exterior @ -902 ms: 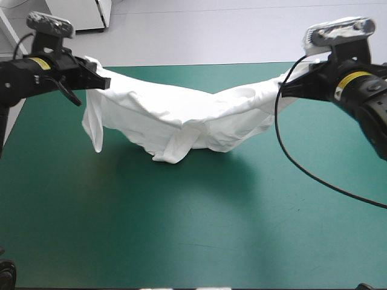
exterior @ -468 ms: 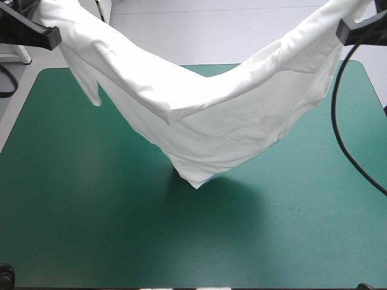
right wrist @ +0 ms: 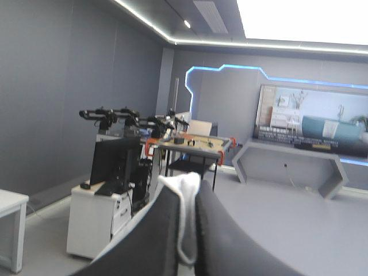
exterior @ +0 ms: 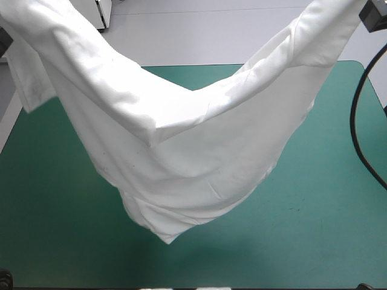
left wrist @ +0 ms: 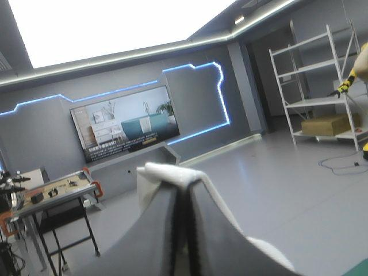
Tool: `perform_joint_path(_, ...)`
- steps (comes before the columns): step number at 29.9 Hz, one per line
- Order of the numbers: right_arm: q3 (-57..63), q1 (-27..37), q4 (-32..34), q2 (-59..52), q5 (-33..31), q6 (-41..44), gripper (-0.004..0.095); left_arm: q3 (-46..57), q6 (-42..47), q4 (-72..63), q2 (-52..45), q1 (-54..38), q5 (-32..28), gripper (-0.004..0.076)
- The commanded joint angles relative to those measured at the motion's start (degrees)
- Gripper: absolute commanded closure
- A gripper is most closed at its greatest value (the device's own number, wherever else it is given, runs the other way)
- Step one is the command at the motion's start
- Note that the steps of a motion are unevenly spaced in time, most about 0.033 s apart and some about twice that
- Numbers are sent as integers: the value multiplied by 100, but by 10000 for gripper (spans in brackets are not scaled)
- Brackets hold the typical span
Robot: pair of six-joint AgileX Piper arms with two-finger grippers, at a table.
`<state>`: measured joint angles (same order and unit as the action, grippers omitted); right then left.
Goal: Fold the cloth
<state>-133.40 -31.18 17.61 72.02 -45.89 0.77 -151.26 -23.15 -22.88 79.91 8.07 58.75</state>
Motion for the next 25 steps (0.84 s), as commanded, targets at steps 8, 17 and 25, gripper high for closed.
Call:
perform_joint_path(8, 313, 19, 1586, 1089, -2125, 1072, 927, 1297, 526, 447, 941, 38, 829, 733)
perform_joint_path(17, 2116, 984, 727, 1990, -1572, 1386, 927, 2143, 526, 661, 2382, 38, 563, 733)
perform_joint_path(25, 2442, 1987, -627, 3141, -843, 1260, 927, 2143, 515, 702, 3819, 38, -96, 733)
